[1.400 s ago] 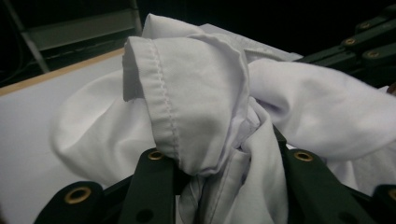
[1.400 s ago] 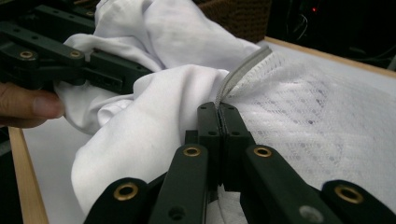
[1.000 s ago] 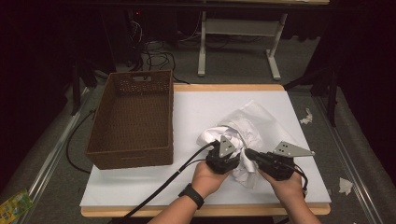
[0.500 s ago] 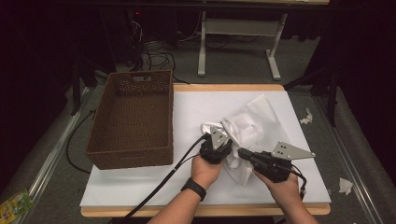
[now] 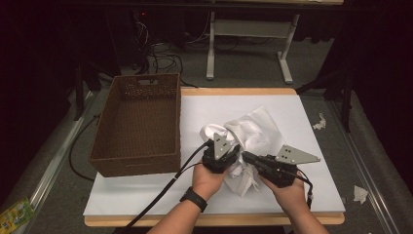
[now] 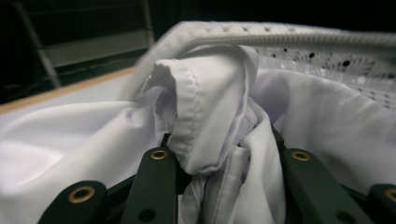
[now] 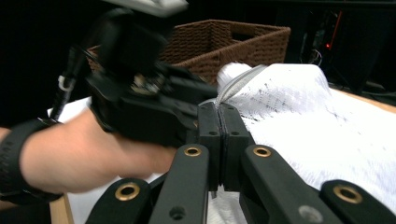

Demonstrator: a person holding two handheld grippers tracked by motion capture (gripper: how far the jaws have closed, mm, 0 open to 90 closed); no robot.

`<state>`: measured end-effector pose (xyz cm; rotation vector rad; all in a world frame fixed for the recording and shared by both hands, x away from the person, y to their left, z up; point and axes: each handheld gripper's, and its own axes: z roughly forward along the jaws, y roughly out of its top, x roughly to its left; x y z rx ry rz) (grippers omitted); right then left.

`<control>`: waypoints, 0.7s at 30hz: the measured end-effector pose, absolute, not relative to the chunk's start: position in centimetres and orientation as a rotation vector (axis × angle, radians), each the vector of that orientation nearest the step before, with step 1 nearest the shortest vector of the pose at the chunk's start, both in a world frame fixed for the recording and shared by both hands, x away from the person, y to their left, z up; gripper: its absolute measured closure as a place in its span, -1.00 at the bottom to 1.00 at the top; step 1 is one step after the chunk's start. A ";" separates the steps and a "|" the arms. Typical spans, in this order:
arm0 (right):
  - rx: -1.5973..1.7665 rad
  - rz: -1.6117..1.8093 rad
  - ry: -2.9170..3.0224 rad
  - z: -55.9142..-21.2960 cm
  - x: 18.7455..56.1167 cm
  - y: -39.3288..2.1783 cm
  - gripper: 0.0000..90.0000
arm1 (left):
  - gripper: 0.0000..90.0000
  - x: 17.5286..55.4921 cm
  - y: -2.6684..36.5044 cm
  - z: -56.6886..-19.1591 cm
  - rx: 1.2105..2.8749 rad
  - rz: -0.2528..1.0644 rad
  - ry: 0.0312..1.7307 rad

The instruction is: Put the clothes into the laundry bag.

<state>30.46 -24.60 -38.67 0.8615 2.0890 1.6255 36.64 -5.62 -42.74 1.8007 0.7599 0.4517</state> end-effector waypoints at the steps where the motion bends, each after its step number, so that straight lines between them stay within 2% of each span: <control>1: 0.866 1.623 2.094 -38.9 30.3 -25.0 1.00 | 0.53 36.8 -6.3 -43.3 1.815 0.440 0.764; 5: 0.868 1.619 2.107 -39.2 29.5 -25.9 1.00 | 0.52 37.9 -8.2 -45.5 1.820 0.410 0.788; 10: 0.885 1.590 2.092 -39.3 29.3 -26.6 1.00 | 0.42 38.5 -9.4 -45.6 1.807 0.401 0.778; 16: 0.951 1.490 2.107 -40.5 30.3 -27.6 1.00 | -0.31 37.1 -6.2 -44.3 1.830 0.363 0.737; 21: 0.957 1.467 2.107 -40.5 30.3 -27.5 1.00 | -0.50 35.3 -2.2 -43.6 1.818 0.407 0.713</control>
